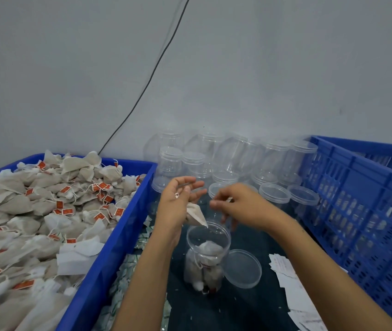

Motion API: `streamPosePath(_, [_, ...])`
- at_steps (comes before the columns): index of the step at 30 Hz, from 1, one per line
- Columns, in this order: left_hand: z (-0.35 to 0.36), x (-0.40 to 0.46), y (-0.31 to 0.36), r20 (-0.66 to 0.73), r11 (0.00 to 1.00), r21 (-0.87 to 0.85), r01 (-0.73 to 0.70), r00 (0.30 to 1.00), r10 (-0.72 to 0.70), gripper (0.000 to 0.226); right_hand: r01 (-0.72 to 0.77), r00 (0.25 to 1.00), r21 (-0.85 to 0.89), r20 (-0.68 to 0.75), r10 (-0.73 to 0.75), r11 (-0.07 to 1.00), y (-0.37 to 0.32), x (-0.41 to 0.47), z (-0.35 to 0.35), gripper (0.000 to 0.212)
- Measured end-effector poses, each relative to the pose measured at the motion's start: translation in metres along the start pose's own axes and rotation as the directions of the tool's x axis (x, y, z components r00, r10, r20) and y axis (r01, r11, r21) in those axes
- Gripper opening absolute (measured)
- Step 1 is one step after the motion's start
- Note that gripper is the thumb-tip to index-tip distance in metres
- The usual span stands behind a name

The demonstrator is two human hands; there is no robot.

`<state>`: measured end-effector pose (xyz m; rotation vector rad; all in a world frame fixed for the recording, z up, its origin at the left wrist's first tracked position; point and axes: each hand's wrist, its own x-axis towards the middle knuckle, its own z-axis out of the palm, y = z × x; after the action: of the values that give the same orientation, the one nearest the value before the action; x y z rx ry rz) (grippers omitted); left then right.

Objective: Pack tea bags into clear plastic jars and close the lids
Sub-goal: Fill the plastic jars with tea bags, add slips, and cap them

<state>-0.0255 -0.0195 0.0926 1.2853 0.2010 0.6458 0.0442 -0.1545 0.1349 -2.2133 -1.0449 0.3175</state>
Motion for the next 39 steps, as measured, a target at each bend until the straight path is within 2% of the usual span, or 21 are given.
streamPosePath(1, [0.004, -0.002, 0.000, 0.009, 1.000, 0.013, 0.006, 1.000, -0.006, 0.020, 0.059, 0.996, 0.024, -0.068, -0.058, 0.998, 0.000, -0.003, 0.000, 0.017])
streamPosePath(4, [0.012, -0.006, 0.000, 0.077, 0.995, -0.023, 0.097, 0.993, -0.095, 0.022, 0.162, 0.986, 0.075, -0.054, -0.158, 0.984, -0.006, -0.008, 0.012, 0.022])
streamPosePath(7, [0.017, -0.011, 0.002, 0.236, 0.967, -0.143, 0.209, 0.956, -0.172, 0.026, 0.184, 0.966, -0.097, -0.168, -0.199, 0.978, -0.006, -0.006, 0.020, 0.010])
streamPosePath(9, [0.018, -0.011, 0.004, 0.243, 0.965, -0.182, 0.191, 0.959, -0.144, 0.027, 0.161, 0.955, -0.176, -0.221, -0.199, 0.971, -0.006, -0.005, 0.018, 0.009])
streamPosePath(11, [0.016, -0.011, 0.008, 0.196, 0.983, -0.134, 0.125, 0.976, -0.097, 0.028, 0.136, 0.956, -0.285, -0.214, -0.201, 0.949, -0.005, -0.005, 0.017, 0.008])
streamPosePath(13, [0.009, -0.010, 0.012, 0.120, 0.999, 0.019, 0.035, 0.992, -0.037, 0.024, 0.116, 0.971, -0.412, -0.142, -0.190, 0.904, -0.004, -0.003, 0.019, 0.005])
streamPosePath(15, [-0.006, -0.008, 0.015, 0.039, 0.994, 0.110, 0.000, 0.999, -0.004, 0.018, 0.126, 0.989, -0.518, -0.004, -0.150, 0.846, -0.004, -0.002, 0.027, 0.007])
streamPosePath(17, [-0.024, -0.006, 0.018, -0.029, 0.994, 0.106, 0.031, 0.999, -0.028, 0.018, 0.147, 0.988, -0.579, 0.124, -0.093, 0.802, -0.005, 0.000, 0.037, 0.009])
streamPosePath(19, [-0.042, 0.000, 0.016, -0.111, 0.989, 0.126, 0.075, 0.992, -0.061, 0.020, 0.166, 0.980, -0.608, 0.189, -0.062, 0.776, -0.007, 0.003, 0.047, 0.019])
streamPosePath(21, [-0.057, 0.007, 0.007, -0.198, 0.962, 0.247, 0.115, 0.978, -0.066, 0.021, 0.191, 0.969, -0.634, 0.245, -0.039, 0.749, -0.007, 0.007, 0.052, 0.029])
streamPosePath(23, [-0.067, 0.013, -0.008, -0.220, 0.886, 0.427, 0.183, 0.971, -0.095, 0.023, 0.205, 0.949, -0.633, 0.315, 0.007, 0.746, -0.011, 0.010, 0.052, 0.037])
streamPosePath(24, [-0.071, 0.014, -0.016, -0.205, 0.815, 0.536, 0.220, 0.970, -0.127, 0.025, 0.211, 0.935, -0.632, 0.353, 0.035, 0.746, -0.014, 0.011, 0.050, 0.039])
streamPosePath(26, [-0.079, 0.012, -0.031, -0.167, 0.613, 0.750, 0.250, 0.967, -0.190, 0.029, 0.207, 0.908, -0.627, 0.410, 0.092, 0.751, -0.017, 0.015, 0.046, 0.038])
streamPosePath(28, [-0.085, 0.006, -0.042, -0.112, 0.385, 0.899, 0.209, 0.959, -0.260, 0.029, 0.147, 0.901, -0.589, 0.411, 0.139, 0.794, -0.017, 0.016, 0.040, 0.025])
streamPosePath(29, [-0.086, 0.002, -0.044, -0.091, 0.267, 0.947, 0.175, 0.949, -0.300, 0.028, 0.102, 0.911, -0.549, 0.387, 0.144, 0.830, -0.016, 0.014, 0.036, 0.017])
streamPosePath(31, [-0.087, -0.006, -0.048, -0.088, 0.087, 0.988, 0.125, 0.936, -0.342, 0.025, 0.003, 0.946, -0.440, 0.293, 0.140, 0.898, -0.011, 0.011, 0.027, 0.021])
streamPosePath(34, [-0.084, -0.012, -0.051, -0.091, -0.005, 0.996, 0.093, 0.957, -0.276, 0.024, 0.006, 0.989, -0.321, 0.144, 0.043, 0.947, -0.004, 0.005, 0.024, 0.031])
streamPosePath(37, [-0.081, -0.014, -0.052, -0.110, -0.019, 0.994, 0.108, 0.966, -0.234, 0.024, 0.082, 0.969, -0.276, 0.245, -0.012, 0.958, -0.001, 0.001, 0.033, 0.044])
streamPosePath(39, [-0.080, -0.014, -0.051, -0.110, 0.012, 0.993, 0.116, 0.967, -0.231, 0.023, 0.116, 0.955, -0.291, 0.294, -0.026, 0.950, 0.003, -0.001, 0.039, 0.049])
